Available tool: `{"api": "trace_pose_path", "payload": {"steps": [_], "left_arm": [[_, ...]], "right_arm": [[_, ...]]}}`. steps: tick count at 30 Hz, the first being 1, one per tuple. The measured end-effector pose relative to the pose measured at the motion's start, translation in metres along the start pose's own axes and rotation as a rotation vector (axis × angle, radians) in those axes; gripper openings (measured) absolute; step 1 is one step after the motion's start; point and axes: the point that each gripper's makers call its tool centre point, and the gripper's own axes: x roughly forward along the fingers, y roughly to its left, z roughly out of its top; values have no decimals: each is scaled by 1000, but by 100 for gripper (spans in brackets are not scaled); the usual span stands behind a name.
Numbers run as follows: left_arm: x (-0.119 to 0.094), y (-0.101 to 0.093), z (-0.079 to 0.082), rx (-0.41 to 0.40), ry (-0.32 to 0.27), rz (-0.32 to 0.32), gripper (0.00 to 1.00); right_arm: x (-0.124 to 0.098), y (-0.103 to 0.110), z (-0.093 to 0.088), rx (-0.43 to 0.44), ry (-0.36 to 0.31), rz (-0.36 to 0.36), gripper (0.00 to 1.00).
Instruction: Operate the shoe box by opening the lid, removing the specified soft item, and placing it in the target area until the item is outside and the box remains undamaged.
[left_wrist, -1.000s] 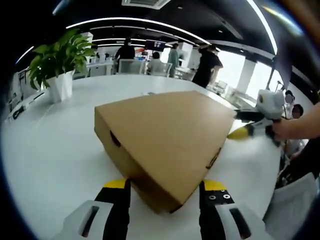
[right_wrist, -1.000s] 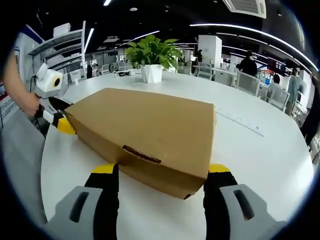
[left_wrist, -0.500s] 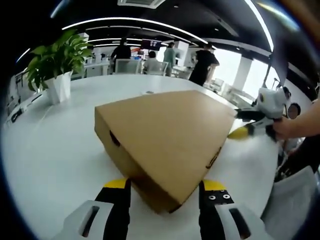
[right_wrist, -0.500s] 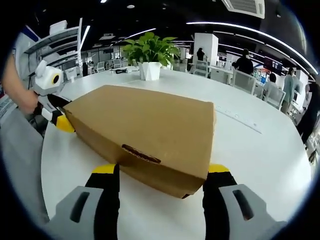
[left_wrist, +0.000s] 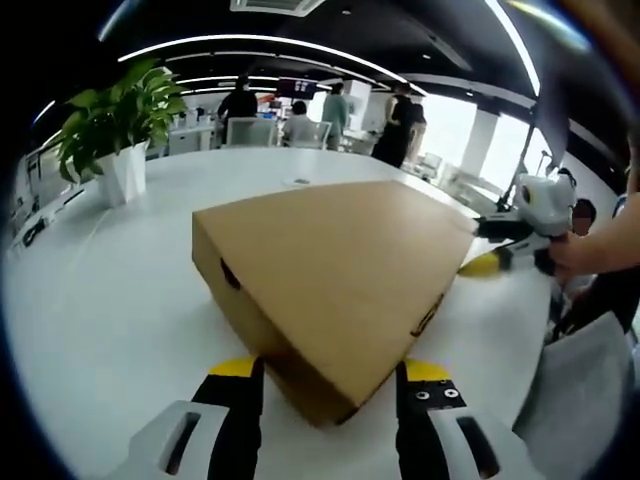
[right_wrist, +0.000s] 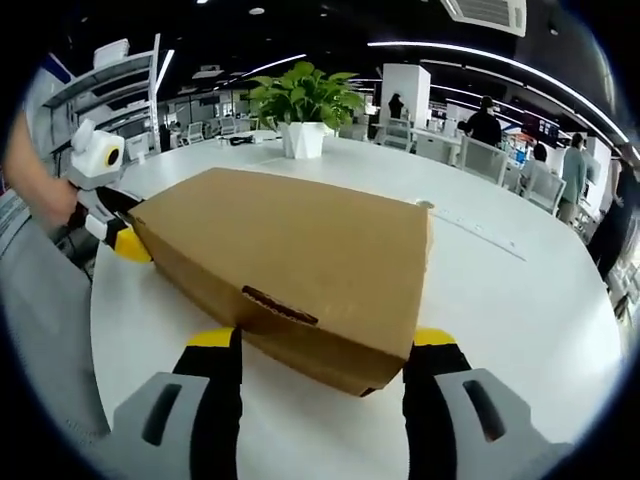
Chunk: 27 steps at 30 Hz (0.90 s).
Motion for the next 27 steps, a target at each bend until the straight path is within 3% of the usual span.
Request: {"api": "trace_pose_path", "payload": {"steps": [12,27], "left_arm": [[-18,24,-9,48,26,-41,53],[-39,69,-14,115,56,-96,53]], "right_arm": [[-2,35,2,33,13,-63,59],[18,82,17,91,10,-149,59]]}}
